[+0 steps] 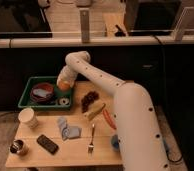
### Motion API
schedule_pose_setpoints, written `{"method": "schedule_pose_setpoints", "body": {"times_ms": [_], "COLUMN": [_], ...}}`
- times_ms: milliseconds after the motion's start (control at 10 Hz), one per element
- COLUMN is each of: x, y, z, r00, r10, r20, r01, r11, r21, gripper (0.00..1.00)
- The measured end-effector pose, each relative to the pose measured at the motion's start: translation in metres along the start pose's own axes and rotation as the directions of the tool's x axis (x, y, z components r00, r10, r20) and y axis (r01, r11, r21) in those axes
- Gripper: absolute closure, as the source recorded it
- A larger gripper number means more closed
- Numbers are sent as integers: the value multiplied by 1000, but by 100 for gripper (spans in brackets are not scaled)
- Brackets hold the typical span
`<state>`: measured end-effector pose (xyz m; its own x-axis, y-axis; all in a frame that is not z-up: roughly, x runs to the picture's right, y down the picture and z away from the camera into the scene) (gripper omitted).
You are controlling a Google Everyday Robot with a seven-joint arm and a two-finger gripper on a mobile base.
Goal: Place apple in tray
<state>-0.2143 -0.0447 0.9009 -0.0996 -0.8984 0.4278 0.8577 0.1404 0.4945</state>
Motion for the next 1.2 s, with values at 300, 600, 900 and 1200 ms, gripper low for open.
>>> {"method": "schedule_pose_setpoints", "body": {"times_ms": [300,600,900,1200], "x": [0,-3,-5,-7], "y": [-7,-11,-11,-11], "z": [7,10,7,4], "r00": [999,996,993,991], "r10": [-45,-80,-109,-130], "r20": [24,50,43,37], "r01": [44,79,107,128], "r11": [999,996,993,990], "r21": [17,35,54,61], "gripper": [24,20,20,20]}}
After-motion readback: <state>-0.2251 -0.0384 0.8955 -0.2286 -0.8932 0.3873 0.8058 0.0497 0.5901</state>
